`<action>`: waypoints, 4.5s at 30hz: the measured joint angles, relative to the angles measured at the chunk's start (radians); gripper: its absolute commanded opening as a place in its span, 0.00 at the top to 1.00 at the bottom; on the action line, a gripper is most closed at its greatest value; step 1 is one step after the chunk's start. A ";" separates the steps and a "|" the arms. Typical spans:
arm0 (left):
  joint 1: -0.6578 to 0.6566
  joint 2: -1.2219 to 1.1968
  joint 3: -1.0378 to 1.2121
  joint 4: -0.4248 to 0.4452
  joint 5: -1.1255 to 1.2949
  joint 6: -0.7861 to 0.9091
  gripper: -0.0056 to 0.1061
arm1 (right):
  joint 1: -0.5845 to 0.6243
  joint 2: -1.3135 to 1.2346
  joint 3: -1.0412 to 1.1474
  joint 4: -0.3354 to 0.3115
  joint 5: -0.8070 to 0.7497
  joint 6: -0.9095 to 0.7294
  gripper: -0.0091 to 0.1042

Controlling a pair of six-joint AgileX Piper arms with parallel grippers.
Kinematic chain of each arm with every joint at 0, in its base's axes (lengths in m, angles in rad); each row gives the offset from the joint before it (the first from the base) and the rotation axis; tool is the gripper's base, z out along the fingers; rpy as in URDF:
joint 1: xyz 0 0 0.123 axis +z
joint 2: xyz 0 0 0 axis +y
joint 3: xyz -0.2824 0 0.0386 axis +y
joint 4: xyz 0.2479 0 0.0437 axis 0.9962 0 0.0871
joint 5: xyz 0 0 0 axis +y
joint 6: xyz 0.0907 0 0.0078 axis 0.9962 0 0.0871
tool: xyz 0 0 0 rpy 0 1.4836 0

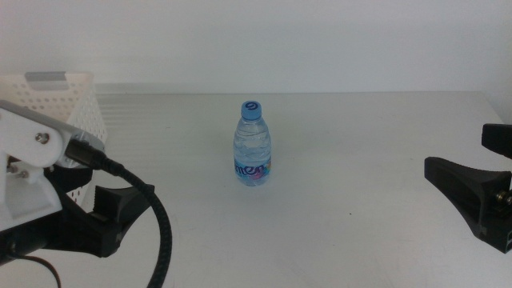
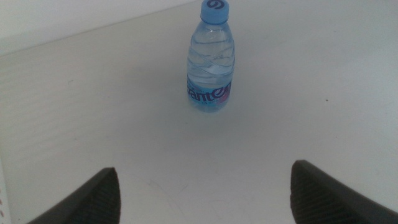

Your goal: Use arms to grab the bottles and put them into the dustbin to the left of the table.

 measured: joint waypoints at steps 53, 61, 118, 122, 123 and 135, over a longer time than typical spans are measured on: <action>-0.010 0.906 0.223 0.142 -1.546 -0.051 0.14 | 0.000 0.000 0.000 -0.001 0.001 0.000 0.15; -0.010 1.012 0.113 0.093 -1.556 -0.059 0.14 | 0.000 0.000 0.000 -0.001 0.001 0.000 0.15; 0.040 1.062 -0.142 0.150 -1.202 -0.102 0.99 | 0.000 0.000 0.000 -0.001 0.001 0.000 0.15; 0.040 0.922 -0.107 0.168 -1.084 -0.102 0.99 | 0.000 0.000 0.000 -0.001 0.001 0.000 0.15; 0.040 0.882 -0.102 0.169 -1.044 -0.103 0.99 | 0.000 0.000 0.000 -0.001 0.001 0.000 0.15; 0.040 0.453 -0.096 0.149 -0.593 -0.123 0.99 | 0.000 0.000 0.000 -0.001 0.001 0.000 0.15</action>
